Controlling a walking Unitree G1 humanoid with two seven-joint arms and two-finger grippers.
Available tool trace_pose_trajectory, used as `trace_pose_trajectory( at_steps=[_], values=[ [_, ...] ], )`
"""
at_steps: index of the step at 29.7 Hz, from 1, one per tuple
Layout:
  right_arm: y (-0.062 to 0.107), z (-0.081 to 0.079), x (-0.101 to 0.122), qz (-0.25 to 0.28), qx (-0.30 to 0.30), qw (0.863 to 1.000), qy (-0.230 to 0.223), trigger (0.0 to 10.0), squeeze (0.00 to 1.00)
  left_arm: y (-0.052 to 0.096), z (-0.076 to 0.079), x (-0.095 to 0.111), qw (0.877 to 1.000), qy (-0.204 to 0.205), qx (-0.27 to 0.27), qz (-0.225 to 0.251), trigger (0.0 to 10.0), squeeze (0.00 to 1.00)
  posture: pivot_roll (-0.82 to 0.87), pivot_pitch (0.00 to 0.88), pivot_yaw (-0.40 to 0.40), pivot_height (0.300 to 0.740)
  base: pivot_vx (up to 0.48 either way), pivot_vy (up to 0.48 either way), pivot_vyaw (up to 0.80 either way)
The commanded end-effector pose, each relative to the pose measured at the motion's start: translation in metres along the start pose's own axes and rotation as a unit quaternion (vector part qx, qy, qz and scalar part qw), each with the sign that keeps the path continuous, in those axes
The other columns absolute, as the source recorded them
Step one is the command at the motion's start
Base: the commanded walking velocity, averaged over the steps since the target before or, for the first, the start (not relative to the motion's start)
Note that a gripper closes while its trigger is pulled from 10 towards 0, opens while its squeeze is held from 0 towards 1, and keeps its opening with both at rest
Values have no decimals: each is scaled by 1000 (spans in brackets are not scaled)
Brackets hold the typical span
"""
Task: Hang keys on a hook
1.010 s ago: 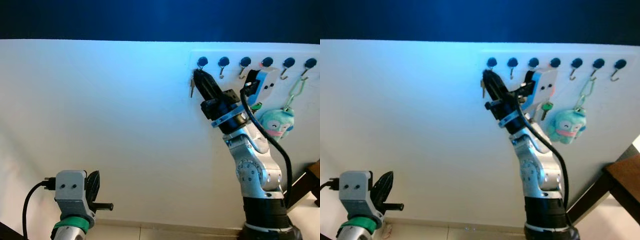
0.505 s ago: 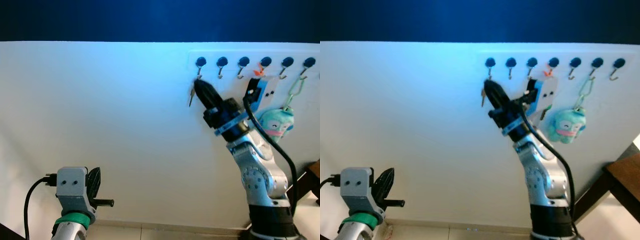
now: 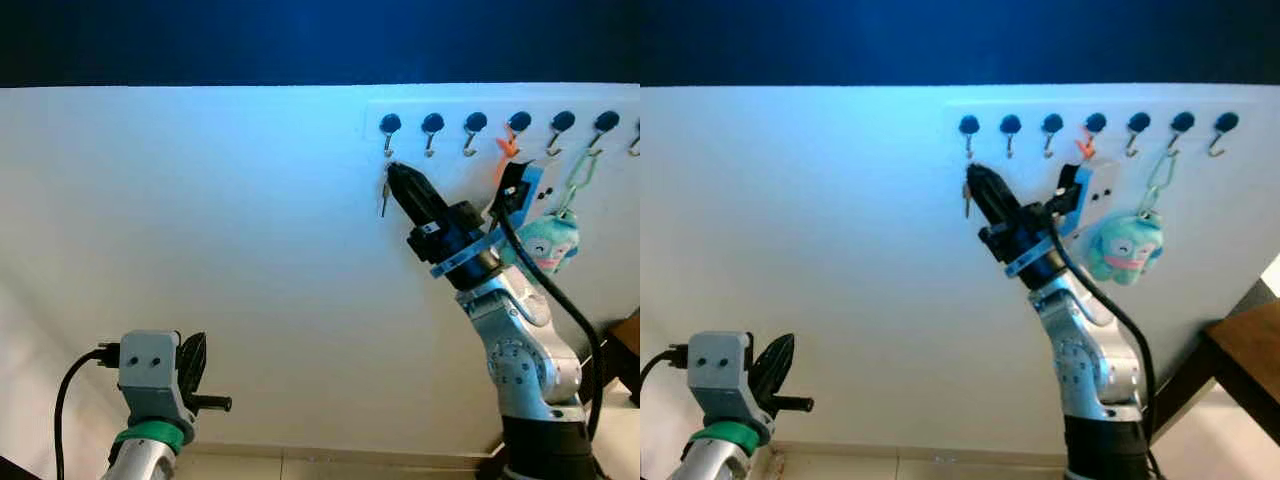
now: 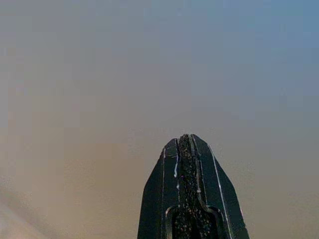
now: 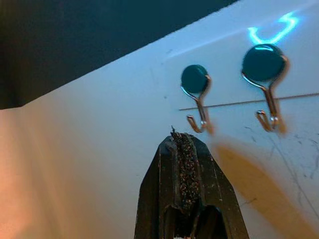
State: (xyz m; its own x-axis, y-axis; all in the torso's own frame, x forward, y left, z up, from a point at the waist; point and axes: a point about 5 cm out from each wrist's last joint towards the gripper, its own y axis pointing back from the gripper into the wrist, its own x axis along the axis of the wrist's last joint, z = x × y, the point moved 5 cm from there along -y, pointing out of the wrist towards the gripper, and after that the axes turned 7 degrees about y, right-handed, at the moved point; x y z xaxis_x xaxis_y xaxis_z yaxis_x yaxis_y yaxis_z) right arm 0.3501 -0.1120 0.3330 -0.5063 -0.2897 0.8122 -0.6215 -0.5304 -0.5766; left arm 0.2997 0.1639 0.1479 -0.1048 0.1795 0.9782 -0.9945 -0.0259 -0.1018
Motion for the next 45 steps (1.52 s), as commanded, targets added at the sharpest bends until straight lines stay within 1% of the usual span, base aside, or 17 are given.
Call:
trace_pose_trajectory(
  at_steps=[1, 4, 6, 7, 9, 11, 17, 19, 24, 29, 34, 35, 36, 38, 45],
  values=[
    [-4, -7, 9, 14, 19, 1000, -1, 10000, 0, 1, -5, -6, 1000, 1, 8, -12, 10000, 0, -93, 53, 152, 740, 0, 0, 0],
    [-8, -8, 12, 22, 28, 999, -1, 10000, 0, 1, -5, -6, 1000, 0, 7, -11, 10000, 0, -93, 53, 152, 740, 0, 0, 0],
    [-10, -7, 15, 27, 24, 999, 2, 10000, 0, 1, -6, -6, 1000, 0, 7, -11, 10000, 0, -93, 53, 152, 740, 0, 0, 0],
    [-11, 0, 19, 36, 7, 999, 5, 10000, 0, 1, -7, -6, 1000, 0, 9, -11, 10000, 0, -93, 53, 152, 740, 0, 0, 0],
    [-11, 3, 20, 39, -1, 999, 5, 10000, 0, 1, -7, -6, 1000, 0, 10, -11, 10000, 0, -93, 53, 152, 740, 0, 0, 0],
    [-11, 8, 20, 40, -13, 999, 3, 10000, 0, 1, -7, -6, 1000, 0, 9, -12, 10000, 0, -93, 53, 152, 740, 0, 0, 0],
    [-9, 14, 20, 39, -28, 999, 3, 10000, 0, 1, -6, -7, 1000, 0, 8, -12, 10000, 0, -88, 49, 150, 740, 0, 0, 0],
    [-6, 20, 21, 43, -47, 998, -1, 10000, 0, 1, -6, -6, 1000, 1, 7, -11, 10000, 0, -88, 49, 150, 740, 0, 0, 0],
    [-3, 23, 19, 41, -57, 997, -1, 10000, 0, 2, -6, -6, 1000, 1, 6, -11, 10000, 0, -87, 49, 153, 740, 0, 0, 0],
    [4, 28, 10, 26, -79, 997, -7, 10000, 0, 2, -6, -7, 1000, 0, 5, -13, 10000, 0, -89, 50, 158, 740, 0, 0, 0],
    [16, 37, -16, -19, -105, 994, -25, 10000, 0, 1, -6, -7, 1000, 0, 3, -13, 10000, 0, -89, 50, 158, 740, 0, 0, 0],
    [16, 37, -16, -19, -105, 994, -25, 10000, 0, 1, -6, -7, 1000, 0, 3, -13, 10000, 0, -89, 50, 158, 740, 0, 0, 0],
    [19, 37, -25, -35, -106, 993, -30, 10000, 0, 1, -6, -7, 1000, 0, 4, -13, 10000, 0, -89, 50, 158, 740, 0, 0, 0],
    [22, 35, -33, -48, -106, 993, -27, 10000, 0, 2, -6, -7, 1000, 0, 4, -14, 10000, 0, -87, 53, 156, 740, 0, 0, 0],
    [25, 33, -40, -55, -108, 992, -34, 10000, 0, 3, -7, -7, 1000, -1, 5, -15, 10000, 0, -84, 55, 156, 740, 0, 0, 0]
  ],
)
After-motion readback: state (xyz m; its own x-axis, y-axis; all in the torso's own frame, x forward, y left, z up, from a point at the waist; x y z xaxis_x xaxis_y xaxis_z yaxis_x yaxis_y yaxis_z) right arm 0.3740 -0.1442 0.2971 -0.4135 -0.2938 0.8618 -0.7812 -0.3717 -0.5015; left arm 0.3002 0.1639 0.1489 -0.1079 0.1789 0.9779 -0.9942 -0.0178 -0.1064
